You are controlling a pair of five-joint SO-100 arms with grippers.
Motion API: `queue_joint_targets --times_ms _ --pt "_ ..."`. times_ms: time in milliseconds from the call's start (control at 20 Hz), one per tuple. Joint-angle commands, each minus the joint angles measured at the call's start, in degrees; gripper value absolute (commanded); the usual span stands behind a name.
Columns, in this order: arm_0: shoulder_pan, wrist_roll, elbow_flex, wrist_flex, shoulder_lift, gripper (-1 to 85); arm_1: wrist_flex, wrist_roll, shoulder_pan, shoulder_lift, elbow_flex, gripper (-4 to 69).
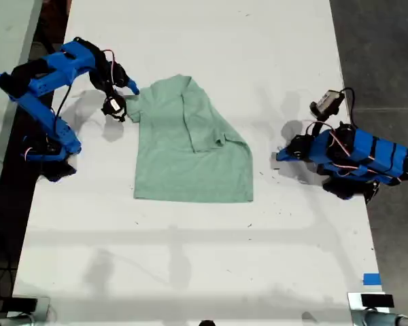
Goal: Fold t shirt
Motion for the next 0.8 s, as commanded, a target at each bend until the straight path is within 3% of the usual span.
queue_joint_targets --times_ms 0,100,300,450,550,600,650,700,750 --pt "0.3 -1.9 -2.9 -1.9 -7.6 20.3 -1.3 -1.0 -0.6 0.4 2.2 2.2" --pt "1.4 -3.3 -4.0 -2.5 -13.3 -0.1 -1.3 -1.0 -0.6 0.4 2.2 2.2" --pt "6.2 -6.6 -7.6 5.6 1.5 -0.1 -1.3 -0.8 -0.8 0.4 2.2 2.2" --pt "18.5 -13.4 -16.2 11.6 11.4 -0.1 -1.3 -0.9 -0.7 0.4 2.2 2.2" --pt "29.6 -18.8 -17.6 6.6 12.9 2.6 -1.3 -0.8 -0.7 0.4 2.2 2.2" --pt "34.8 -20.6 -17.6 2.1 12.5 16.2 -1.3 -0.8 -0.7 0.4 2.2 2.2" --pt "38.7 -22.4 -18.6 -1.0 10.7 21.4 -1.3 -0.8 -0.8 0.4 2.2 2.2" --pt "40.4 -22.9 -22.1 -1.0 7.5 22.3 -1.3 -0.8 -0.8 0.4 2.2 2.2" --pt "40.6 -20.6 -26.9 1.1 4.7 17.7 -1.3 -0.8 -0.8 0.4 2.2 2.2"
